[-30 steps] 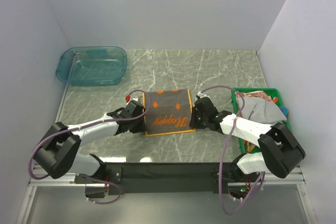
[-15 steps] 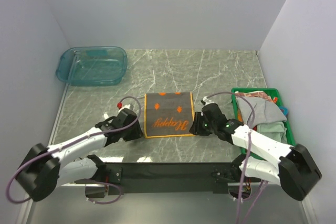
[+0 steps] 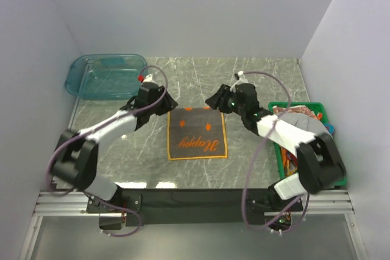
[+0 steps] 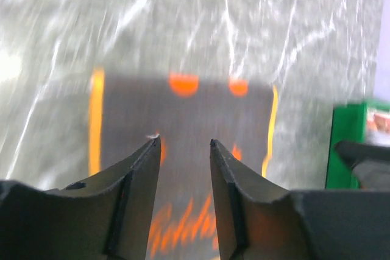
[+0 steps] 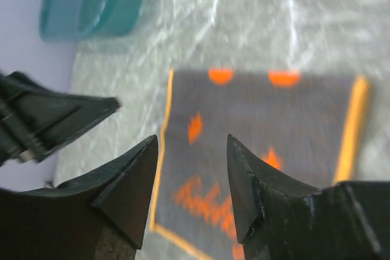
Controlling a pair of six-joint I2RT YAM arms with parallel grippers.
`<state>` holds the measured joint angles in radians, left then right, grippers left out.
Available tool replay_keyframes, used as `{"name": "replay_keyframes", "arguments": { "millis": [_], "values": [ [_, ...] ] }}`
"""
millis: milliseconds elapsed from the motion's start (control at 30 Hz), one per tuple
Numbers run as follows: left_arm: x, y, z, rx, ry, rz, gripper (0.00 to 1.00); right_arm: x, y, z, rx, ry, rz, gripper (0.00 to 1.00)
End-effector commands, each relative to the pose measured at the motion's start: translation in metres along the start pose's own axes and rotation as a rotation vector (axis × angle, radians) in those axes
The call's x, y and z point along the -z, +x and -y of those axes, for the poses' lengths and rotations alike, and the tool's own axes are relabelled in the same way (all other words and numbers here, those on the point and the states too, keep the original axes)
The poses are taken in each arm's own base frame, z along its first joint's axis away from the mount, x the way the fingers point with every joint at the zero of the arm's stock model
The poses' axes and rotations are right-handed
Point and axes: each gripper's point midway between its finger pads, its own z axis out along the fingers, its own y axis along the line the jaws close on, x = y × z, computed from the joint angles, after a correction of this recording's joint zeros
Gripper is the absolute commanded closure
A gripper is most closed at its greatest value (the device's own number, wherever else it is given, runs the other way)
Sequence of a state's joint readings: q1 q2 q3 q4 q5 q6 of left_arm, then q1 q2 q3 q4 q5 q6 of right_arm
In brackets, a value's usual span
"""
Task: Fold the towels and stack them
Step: Fold the towel
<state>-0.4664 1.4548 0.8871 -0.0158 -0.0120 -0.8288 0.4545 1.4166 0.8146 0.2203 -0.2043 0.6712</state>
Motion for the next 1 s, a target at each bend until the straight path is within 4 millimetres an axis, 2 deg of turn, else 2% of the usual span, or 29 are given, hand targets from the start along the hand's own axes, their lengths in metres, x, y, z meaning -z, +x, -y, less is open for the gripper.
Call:
{"name": "replay_keyframes", "arguments": {
  "millis": [0, 33, 100, 133, 167, 233, 333, 467, 567, 600, 633, 700, 733, 767, 800, 833, 867, 933, 967],
  "values": [
    [-0.039, -0.026, 0.022, -0.038, 0.094, 0.021, 0.57, -0.035, -0.028, -0.016, -0.032, -0.109, 0.068, 0.45],
    [-0.057, -0.018, 0.009, -0.034, 0.058, -0.009, 0.58, -0.049, -0.021, -0.003, -0.044, -0.083, 0.045, 0.46],
    [-0.071, -0.023, 0.005, -0.022, 0.055, -0.010, 0.59, -0.061, -0.019, 0.011, -0.066, -0.058, 0.042, 0.46],
    [-0.083, -0.015, -0.007, -0.016, 0.027, -0.032, 0.59, -0.066, -0.017, 0.018, -0.075, -0.049, 0.041, 0.47],
    [-0.089, -0.013, -0.010, -0.015, 0.020, -0.039, 0.60, -0.074, -0.008, 0.031, -0.096, -0.025, 0.022, 0.47],
    [-0.101, -0.001, -0.024, -0.013, -0.013, -0.066, 0.61, -0.079, -0.003, 0.048, -0.124, 0.000, 0.012, 0.48],
    [-0.109, 0.011, -0.043, -0.007, -0.049, -0.080, 0.61, -0.084, 0.010, 0.078, -0.152, 0.055, 0.003, 0.49],
    [-0.110, 0.028, -0.064, 0.000, -0.098, -0.110, 0.61, -0.082, 0.019, 0.101, -0.176, 0.133, -0.011, 0.49],
    [-0.106, 0.031, -0.069, -0.006, -0.117, -0.115, 0.59, -0.078, 0.022, 0.109, -0.156, 0.163, -0.015, 0.49],
    [-0.105, 0.028, -0.068, -0.010, -0.119, -0.111, 0.59, -0.077, 0.020, 0.110, -0.141, 0.173, -0.016, 0.49],
    [-0.100, 0.020, -0.063, -0.028, -0.120, -0.100, 0.56, -0.075, 0.009, 0.104, -0.094, 0.162, -0.001, 0.49],
    [-0.093, 0.006, -0.054, -0.054, -0.122, -0.072, 0.52, -0.069, 0.007, 0.102, -0.044, 0.187, -0.027, 0.49],
    [-0.086, -0.007, -0.043, -0.078, -0.102, -0.046, 0.48, -0.066, -0.010, 0.093, 0.030, 0.174, -0.009, 0.49],
    [-0.082, -0.015, -0.036, -0.089, -0.094, -0.037, 0.45, -0.061, -0.007, 0.096, 0.056, 0.210, -0.046, 0.49],
    [-0.077, -0.021, -0.031, -0.103, -0.087, -0.027, 0.42, -0.057, -0.013, 0.096, 0.090, 0.228, -0.049, 0.49],
    [-0.073, -0.033, -0.028, -0.131, -0.099, 0.004, 0.37, -0.056, -0.029, 0.089, 0.157, 0.229, -0.037, 0.49],
    [-0.070, -0.043, -0.021, -0.148, -0.100, 0.017, 0.35, -0.051, -0.024, 0.097, 0.178, 0.271, -0.086, 0.49],
    [-0.065, -0.047, -0.025, -0.193, -0.143, 0.001, 0.31, -0.052, -0.040, 0.097, 0.266, 0.311, -0.099, 0.49],
    [-0.064, -0.054, -0.019, -0.208, -0.139, 0.010, 0.31, -0.049, -0.035, 0.103, 0.282, 0.339, -0.147, 0.49]
  ]
}}
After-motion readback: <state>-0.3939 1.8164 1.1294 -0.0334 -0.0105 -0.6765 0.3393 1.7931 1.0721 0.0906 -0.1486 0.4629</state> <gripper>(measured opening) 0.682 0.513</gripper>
